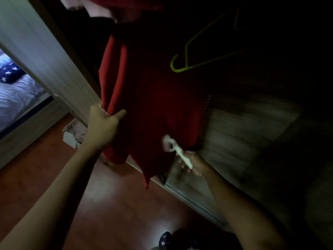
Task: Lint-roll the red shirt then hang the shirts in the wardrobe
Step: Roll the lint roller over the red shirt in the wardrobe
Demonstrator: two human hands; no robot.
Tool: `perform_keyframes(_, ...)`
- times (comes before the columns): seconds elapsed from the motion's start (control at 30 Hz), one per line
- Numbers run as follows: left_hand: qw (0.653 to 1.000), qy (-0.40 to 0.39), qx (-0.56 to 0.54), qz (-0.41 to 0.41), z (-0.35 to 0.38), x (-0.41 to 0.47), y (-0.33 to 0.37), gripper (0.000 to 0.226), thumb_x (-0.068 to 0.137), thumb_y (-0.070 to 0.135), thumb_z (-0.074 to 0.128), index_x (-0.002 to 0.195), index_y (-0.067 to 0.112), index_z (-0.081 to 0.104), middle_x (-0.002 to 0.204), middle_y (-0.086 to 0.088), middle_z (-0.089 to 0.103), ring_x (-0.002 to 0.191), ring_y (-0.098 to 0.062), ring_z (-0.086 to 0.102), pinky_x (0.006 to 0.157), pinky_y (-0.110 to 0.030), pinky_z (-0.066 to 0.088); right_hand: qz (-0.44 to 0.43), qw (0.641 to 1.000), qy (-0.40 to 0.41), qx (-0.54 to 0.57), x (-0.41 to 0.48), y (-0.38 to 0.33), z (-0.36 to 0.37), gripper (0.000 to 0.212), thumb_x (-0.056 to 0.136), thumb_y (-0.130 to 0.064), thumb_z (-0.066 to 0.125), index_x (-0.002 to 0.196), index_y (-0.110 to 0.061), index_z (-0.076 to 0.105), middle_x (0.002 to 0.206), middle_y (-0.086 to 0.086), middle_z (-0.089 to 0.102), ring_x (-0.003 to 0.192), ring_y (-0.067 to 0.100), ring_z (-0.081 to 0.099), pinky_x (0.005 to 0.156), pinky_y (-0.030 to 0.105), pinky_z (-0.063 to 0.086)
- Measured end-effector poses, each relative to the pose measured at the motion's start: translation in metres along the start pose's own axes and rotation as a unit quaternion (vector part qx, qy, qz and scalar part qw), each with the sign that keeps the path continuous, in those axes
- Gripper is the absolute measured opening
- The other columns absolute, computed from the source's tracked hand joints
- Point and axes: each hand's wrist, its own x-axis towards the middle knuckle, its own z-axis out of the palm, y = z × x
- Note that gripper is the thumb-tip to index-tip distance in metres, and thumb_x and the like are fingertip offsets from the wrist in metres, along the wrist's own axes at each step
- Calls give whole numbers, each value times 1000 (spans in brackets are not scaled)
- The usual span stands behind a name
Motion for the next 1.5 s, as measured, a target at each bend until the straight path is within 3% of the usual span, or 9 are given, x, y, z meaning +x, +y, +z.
perform_keyframes(0.1, 1000, -9, 10, 0, 0, 0, -2, 7, 92, 0, 62, 87, 5, 62, 74, -5, 66, 51, -1, 66, 47, -15, 52, -54, 988, 117, 86, -6, -46, -14, 30, 103, -34, 44, 111, -13, 64, 73, 2, 60, 45, 9, 55, 38, 16, 30)
perform_keyframes(0.23, 1000, 8, 15, -9, 4, 0, 0, 24, 91, 0, 64, 71, 14, 59, 66, -5, 63, 43, -2, 61, 41, -16, 48, -60, 959, 201, 188, -1, -68, -26, 31, 104, -38, 42, 117, -17, 60, 77, 0, 60, 57, 13, 55, 42, 21, 37)
perform_keyframes(0.47, 999, 13, -20, -25, 7, 2, 1, 10, 92, 1, 63, 88, 10, 62, 79, -2, 67, 55, -1, 68, 52, -15, 56, 2, 1000, -11, -19, -27, -34, 5, 33, 105, -34, 42, 120, -12, 61, 74, 4, 60, 46, 9, 59, 34, 17, 36)
perform_keyframes(0.7, 1000, 9, -22, -13, 6, 2, 3, 13, 93, 1, 61, 87, 12, 61, 76, -1, 65, 52, 3, 65, 50, -14, 55, 41, 959, -196, -199, -65, -55, 14, 35, 99, -37, 53, 119, -12, 68, 80, 2, 66, 65, 14, 61, 42, 23, 42)
perform_keyframes(0.9, 999, 4, -25, -24, 10, -5, 6, 27, 90, -2, 63, 74, 19, 57, 69, -6, 63, 50, -7, 62, 53, -29, 56, -138, 987, -9, -82, -81, -153, 3, 26, 104, -27, 45, 109, -12, 66, 71, 5, 59, 44, 10, 54, 34, 17, 36)
perform_keyframes(0.97, 999, 1, -30, -28, 13, -7, 5, 15, 89, -3, 63, 77, 7, 60, 73, -15, 63, 61, -24, 62, 61, -40, 54, -210, 975, 72, -28, -89, -185, 1, 25, 105, -25, 43, 111, -12, 63, 74, 5, 57, 41, 8, 52, 34, 17, 35)
perform_keyframes(1.1, 997, -3, -60, -42, 18, -6, -1, 14, 87, -5, 64, 91, -18, 59, 71, -19, 59, 63, -27, 56, 58, -39, 45, -287, 945, 143, 59, -104, -221, 4, 29, 105, -33, 42, 120, -14, 57, 74, 1, 55, 43, 10, 50, 36, 19, 36)
perform_keyframes(1.37, 994, -1, -102, -26, 25, -12, -2, 13, 86, 3, 68, 77, -4, 64, 65, -12, 60, 59, -17, 55, 57, -33, 45, -153, 956, -167, -186, -146, -195, 31, 24, 102, -24, 50, 106, -12, 70, 66, 4, 56, 46, 12, 54, 38, 21, 46)
perform_keyframes(1.5, 980, -20, -187, -58, 19, -18, 4, 35, 88, 37, 69, 87, 3, 72, 86, -17, 75, 80, -26, 70, 77, -45, 55, -138, 952, -174, -208, -147, -207, 28, 31, 99, -28, 53, 110, -5, 71, 67, 5, 57, 52, 15, 55, 46, 25, 49)
